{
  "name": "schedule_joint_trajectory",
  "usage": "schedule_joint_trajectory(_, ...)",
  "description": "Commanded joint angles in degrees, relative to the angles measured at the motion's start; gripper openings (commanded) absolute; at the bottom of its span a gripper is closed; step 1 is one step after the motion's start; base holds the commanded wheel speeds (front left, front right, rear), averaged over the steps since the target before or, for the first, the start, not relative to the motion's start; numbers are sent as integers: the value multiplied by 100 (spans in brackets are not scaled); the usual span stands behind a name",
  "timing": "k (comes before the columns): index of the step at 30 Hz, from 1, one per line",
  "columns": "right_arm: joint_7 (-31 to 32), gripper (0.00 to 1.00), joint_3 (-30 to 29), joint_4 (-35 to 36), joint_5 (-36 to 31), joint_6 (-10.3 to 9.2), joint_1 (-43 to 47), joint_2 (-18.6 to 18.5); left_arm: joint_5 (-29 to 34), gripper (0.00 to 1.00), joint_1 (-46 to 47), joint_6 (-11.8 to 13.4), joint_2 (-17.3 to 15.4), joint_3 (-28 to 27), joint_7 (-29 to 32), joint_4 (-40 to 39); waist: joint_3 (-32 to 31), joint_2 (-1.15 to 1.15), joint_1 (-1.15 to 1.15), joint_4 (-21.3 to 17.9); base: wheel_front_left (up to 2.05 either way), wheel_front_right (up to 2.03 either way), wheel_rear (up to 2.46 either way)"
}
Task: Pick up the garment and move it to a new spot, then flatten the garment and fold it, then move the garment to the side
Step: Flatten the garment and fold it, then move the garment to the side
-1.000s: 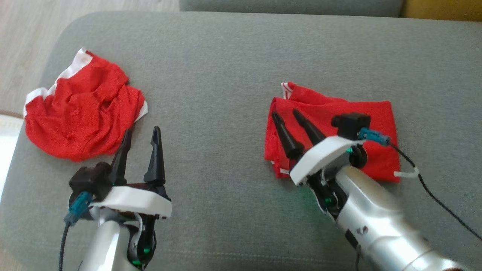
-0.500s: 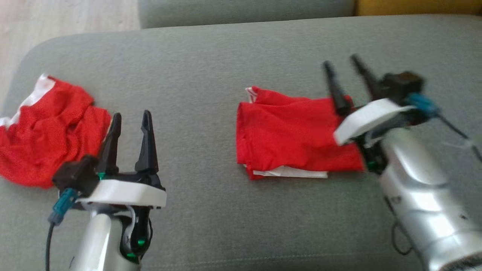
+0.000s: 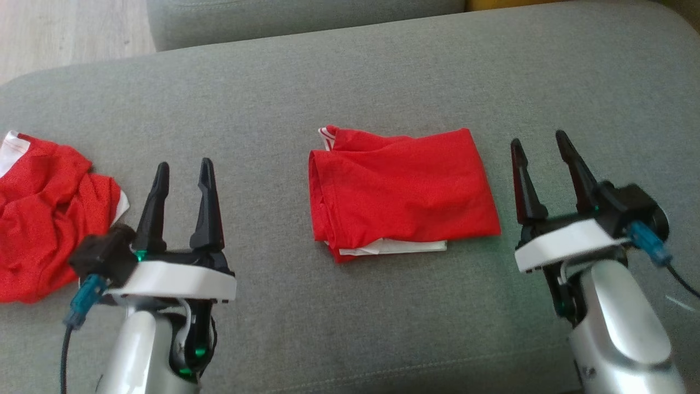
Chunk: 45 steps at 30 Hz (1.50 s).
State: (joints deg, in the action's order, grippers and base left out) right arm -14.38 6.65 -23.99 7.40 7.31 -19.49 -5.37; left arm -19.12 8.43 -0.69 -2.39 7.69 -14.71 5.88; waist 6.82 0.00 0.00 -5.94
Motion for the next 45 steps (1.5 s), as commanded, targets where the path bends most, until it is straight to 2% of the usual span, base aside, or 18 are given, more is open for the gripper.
schedule_joint_trajectory(1,-62,100,-45,307,-53,18,111,128,74,100,73,-41,-49,-207,-29,-120,15,0,0,-25,0,0,0)
schedule_joint_trajectory(9,-62,100,-180,556,-127,18,514,238,126,100,-107,-46,-49,-235,-29,-68,63,0,0,-35,0,0,0)
schedule_joint_trajectory(21,-62,100,-172,483,60,18,481,248,140,100,-7,-73,-49,-192,-29,-23,194,0,0,104,0,0,0)
schedule_joint_trajectory(24,-24,100,-171,252,142,18,388,248,143,100,42,-90,-49,-147,-29,-1,313,0,0,175,0,0,0)
schedule_joint_trajectory(27,58,100,-172,-51,498,18,220,248,155,100,103,-110,-49,-109,-29,16,469,0,0,256,0,0,0)
schedule_joint_trajectory(34,220,100,-163,-1010,993,18,-312,248,200,100,313,-149,-49,16,-29,68,865,0,0,501,0,0,0)
schedule_joint_trajectory(44,196,100,92,-2179,1112,18,-985,249,310,100,527,-206,-49,-32,-29,129,1183,0,0,606,0,0,0)
schedule_joint_trajectory(45,184,59,114,-2267,1107,18,-1046,249,323,100,538,-212,-49,-38,-29,131,1196,0,0,597,0,0,0)
